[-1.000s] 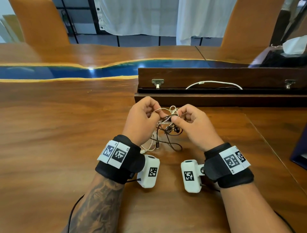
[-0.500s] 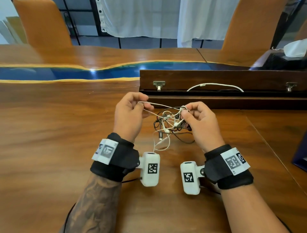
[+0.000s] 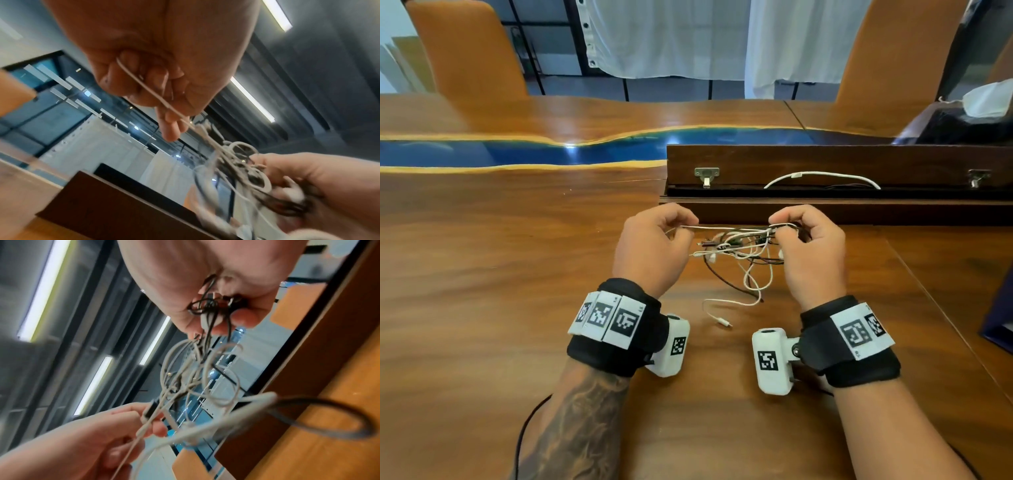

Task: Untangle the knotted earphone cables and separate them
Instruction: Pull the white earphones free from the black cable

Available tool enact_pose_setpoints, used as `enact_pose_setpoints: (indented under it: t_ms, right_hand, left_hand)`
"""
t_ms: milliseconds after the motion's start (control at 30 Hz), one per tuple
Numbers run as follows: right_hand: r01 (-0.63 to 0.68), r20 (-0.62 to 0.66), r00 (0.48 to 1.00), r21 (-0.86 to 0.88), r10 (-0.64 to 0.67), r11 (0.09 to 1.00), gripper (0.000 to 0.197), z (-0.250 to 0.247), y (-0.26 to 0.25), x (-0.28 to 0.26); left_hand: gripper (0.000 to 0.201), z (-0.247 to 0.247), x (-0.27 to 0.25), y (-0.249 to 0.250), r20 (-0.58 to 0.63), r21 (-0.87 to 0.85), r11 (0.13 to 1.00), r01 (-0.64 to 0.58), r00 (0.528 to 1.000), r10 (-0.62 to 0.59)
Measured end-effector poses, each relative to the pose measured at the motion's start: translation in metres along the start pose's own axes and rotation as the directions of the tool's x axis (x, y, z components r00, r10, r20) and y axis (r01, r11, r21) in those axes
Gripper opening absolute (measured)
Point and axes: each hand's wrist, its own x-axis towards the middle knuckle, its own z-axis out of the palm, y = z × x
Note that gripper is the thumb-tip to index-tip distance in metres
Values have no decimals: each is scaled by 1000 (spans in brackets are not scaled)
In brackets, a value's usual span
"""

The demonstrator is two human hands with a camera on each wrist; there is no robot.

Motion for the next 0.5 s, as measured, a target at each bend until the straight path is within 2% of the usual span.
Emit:
enact_pose_setpoints:
  t_ms: [67, 133, 200, 233, 333, 367, 400, 433, 500]
  right_hand:
    - [31, -16, 999, -25, -31, 999, 32, 0, -1, -1]
    - [2, 8, 1000, 11, -2, 1000, 30, -1, 0, -1]
    - [-48, 37, 998, 9, 47, 999, 28, -2, 3, 1]
    - [-75, 55, 996, 6, 74, 997, 26, -2, 3, 1]
    - [-193, 147, 974, 137, 173, 971, 20, 1, 1, 3]
    - [-233, 188, 963, 215, 194, 948, 20, 1, -3, 2]
    - [-259, 217, 955, 278, 202, 925, 20, 1, -5, 2]
    - [-273, 230, 951, 313, 206, 910, 21, 1, -8, 1]
    - [-262, 224, 954, 313, 197, 913, 25, 0, -11, 0]
  left_hand:
    - [19, 0, -2, 1, 14, 122, 993, 5, 1000, -6]
    - [17, 0, -2, 2, -20, 72, 997, 4, 1000, -2]
    - [12, -1, 2, 3, -63, -164, 986, 29, 997, -40]
    - [9, -3, 3, 5, -67, -303, 951, 56, 995, -80]
    - [8, -7, 3, 11, 15, -658, 737, 152, 982, -190]
    - [10, -7, 2, 13, 57, -716, 675, 179, 978, -199]
    - [14, -7, 2, 14, 82, -732, 653, 196, 976, -201]
    - [18, -7, 2, 14, 86, -718, 666, 202, 975, -203]
    - [26, -6, 2, 13, 29, -630, 759, 164, 982, -188]
